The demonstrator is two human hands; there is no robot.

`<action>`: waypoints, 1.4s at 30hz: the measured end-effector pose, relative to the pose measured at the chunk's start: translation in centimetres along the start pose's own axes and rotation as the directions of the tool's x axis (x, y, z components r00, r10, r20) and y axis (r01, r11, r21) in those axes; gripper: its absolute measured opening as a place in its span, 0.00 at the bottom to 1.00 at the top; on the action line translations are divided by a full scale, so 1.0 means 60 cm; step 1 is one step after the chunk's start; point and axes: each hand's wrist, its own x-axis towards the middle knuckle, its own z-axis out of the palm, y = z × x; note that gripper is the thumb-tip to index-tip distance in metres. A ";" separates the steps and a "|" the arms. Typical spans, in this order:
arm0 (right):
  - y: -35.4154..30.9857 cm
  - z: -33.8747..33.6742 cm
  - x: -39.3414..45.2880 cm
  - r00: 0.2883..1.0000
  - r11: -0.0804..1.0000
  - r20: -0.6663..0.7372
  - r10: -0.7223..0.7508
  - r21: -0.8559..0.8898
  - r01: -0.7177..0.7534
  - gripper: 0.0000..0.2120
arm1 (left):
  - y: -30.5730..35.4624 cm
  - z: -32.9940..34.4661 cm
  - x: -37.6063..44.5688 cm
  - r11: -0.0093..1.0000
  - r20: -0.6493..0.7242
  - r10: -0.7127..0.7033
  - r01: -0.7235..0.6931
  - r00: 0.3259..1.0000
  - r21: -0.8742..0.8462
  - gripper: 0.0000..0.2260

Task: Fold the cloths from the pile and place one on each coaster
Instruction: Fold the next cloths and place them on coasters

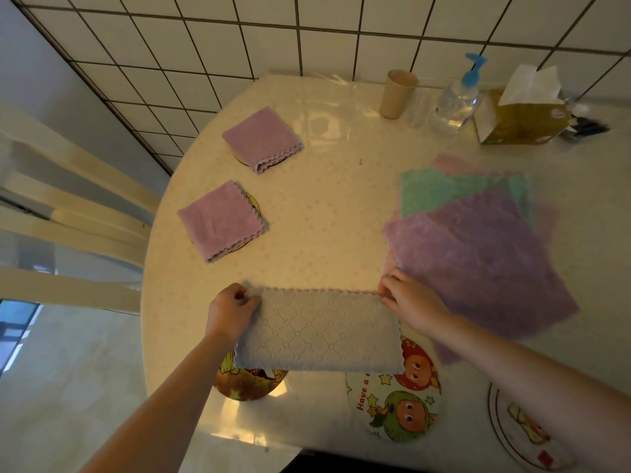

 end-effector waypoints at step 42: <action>-0.141 0.067 -0.139 0.969 0.895 0.095 -0.227 -0.372 0.246 0.33 | -0.148 0.019 -0.141 0.640 0.213 0.303 -0.364 0.929 0.677 0.33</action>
